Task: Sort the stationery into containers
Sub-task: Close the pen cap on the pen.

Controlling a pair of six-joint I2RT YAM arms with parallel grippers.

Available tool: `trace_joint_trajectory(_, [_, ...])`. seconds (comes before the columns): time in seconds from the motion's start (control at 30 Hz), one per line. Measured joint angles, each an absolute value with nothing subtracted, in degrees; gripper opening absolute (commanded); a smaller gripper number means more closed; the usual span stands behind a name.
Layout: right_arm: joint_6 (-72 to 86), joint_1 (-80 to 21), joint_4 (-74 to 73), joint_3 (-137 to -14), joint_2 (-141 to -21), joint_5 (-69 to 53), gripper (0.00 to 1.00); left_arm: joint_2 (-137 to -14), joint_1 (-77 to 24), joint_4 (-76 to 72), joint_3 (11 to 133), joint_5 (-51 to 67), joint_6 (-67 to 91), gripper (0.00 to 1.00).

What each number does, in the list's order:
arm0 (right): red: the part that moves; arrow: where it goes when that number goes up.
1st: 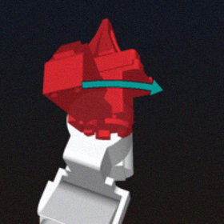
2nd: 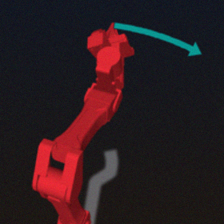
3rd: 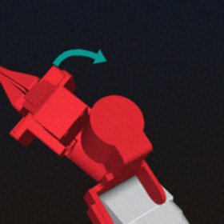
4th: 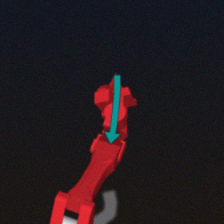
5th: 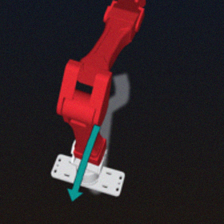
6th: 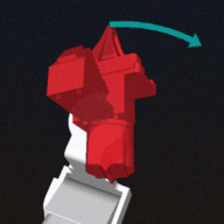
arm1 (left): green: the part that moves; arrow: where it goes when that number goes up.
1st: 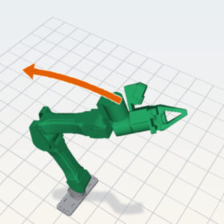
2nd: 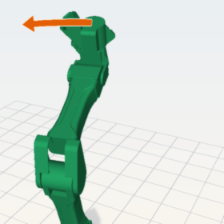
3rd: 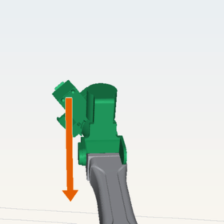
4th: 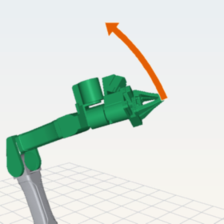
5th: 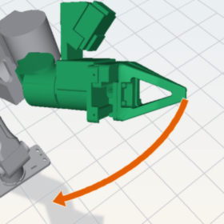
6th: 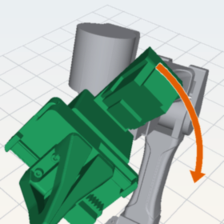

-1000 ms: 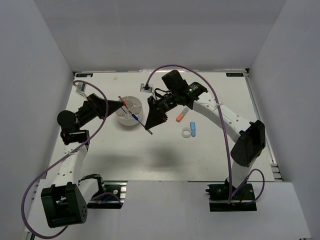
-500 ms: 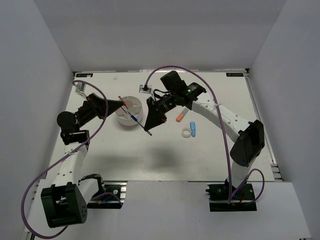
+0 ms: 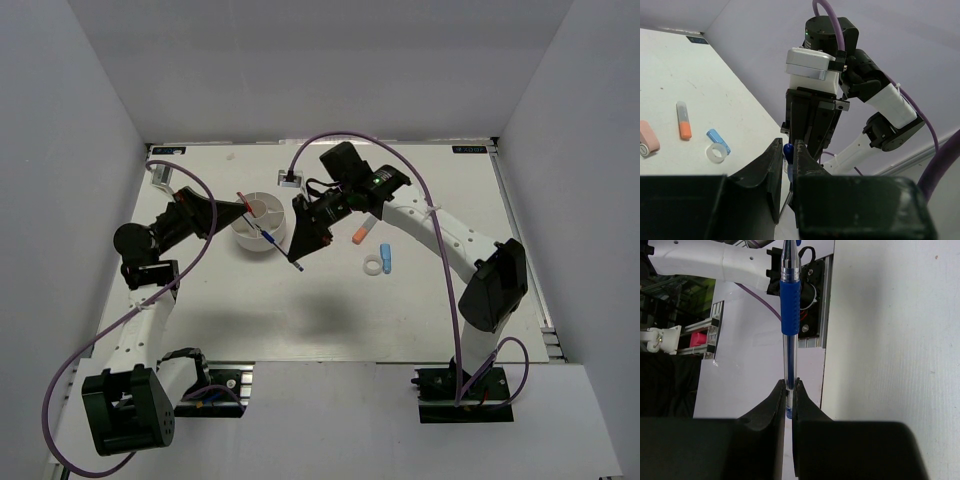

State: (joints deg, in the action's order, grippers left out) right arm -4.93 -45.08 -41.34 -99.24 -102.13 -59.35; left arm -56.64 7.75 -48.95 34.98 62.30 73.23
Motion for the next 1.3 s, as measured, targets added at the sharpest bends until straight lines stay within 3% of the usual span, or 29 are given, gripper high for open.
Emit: trace_joint_trajectory(1.3, [-7.09,-45.41,-42.04,-99.70,-102.74,-59.70,0.00,-56.38,7.27,-50.15,35.00,63.53,74.46,0.00])
